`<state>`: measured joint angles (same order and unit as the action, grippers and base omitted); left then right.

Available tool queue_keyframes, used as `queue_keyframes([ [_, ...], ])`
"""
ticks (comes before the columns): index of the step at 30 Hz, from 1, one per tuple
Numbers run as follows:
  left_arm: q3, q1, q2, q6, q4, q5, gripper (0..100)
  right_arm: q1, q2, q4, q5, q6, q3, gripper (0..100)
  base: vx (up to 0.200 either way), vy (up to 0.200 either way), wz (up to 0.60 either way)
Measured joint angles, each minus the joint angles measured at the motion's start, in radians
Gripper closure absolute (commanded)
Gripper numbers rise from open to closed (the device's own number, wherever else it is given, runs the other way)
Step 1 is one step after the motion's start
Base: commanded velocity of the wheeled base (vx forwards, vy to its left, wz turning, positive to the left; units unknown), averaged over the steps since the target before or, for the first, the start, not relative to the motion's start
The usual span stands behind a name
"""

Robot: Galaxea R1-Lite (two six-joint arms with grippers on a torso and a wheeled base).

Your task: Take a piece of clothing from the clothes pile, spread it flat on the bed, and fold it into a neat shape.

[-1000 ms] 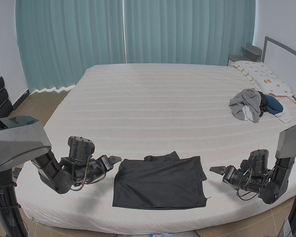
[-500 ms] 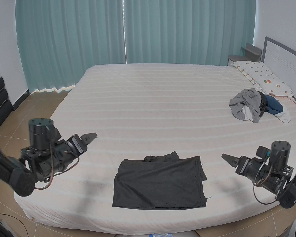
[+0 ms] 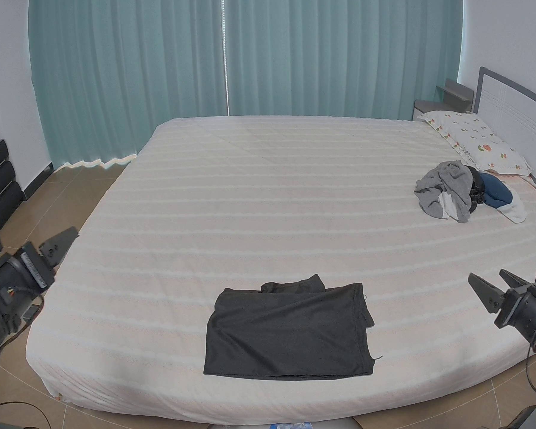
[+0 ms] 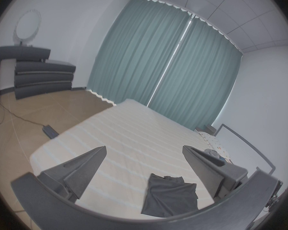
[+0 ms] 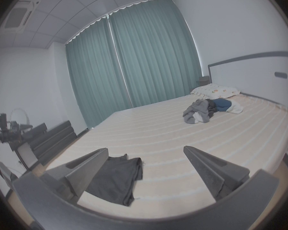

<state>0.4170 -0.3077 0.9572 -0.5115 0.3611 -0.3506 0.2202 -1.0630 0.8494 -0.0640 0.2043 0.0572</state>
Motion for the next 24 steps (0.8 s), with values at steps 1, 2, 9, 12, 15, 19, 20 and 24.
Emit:
queue_keyframes([
  [1,0.000,0.001,-0.032,0.018,-0.015,-0.012,0,-0.004,0.043,-0.059,0.000,-0.017,0.006,0,0.000,0.000,0.00],
  [2,0.000,0.002,-0.068,0.039,-0.031,-0.027,0,-0.008,0.092,-0.129,0.000,-0.034,0.015,0,0.000,0.000,0.00],
  [9,-0.002,0.027,-0.293,0.195,-0.137,-0.094,0,-0.033,0.390,-0.579,0.001,-0.122,0.114,0,0.000,0.000,0.00],
  [12,-0.003,0.059,-0.395,0.274,-0.200,-0.108,0,-0.051,0.504,-0.702,0.002,-0.175,0.166,0,0.000,0.000,0.00],
  [15,-0.004,0.094,-0.500,0.341,-0.264,-0.119,0,-0.070,0.606,-0.777,0.003,-0.249,0.204,0,0.000,0.000,0.00],
  [19,-0.009,0.128,-0.617,0.402,-0.333,-0.124,0,-0.086,0.714,-0.854,0.003,-0.303,0.234,0,0.000,0.000,0.00],
  [20,-0.011,0.139,-0.652,0.421,-0.356,-0.125,0,-0.089,0.741,-0.874,0.003,-0.310,0.241,0,0.000,0.000,0.00],
  [24,-0.026,0.166,-0.755,0.484,-0.408,-0.127,0,-0.096,0.811,-0.936,-0.002,-0.326,0.262,0,0.000,0.000,0.00],
])
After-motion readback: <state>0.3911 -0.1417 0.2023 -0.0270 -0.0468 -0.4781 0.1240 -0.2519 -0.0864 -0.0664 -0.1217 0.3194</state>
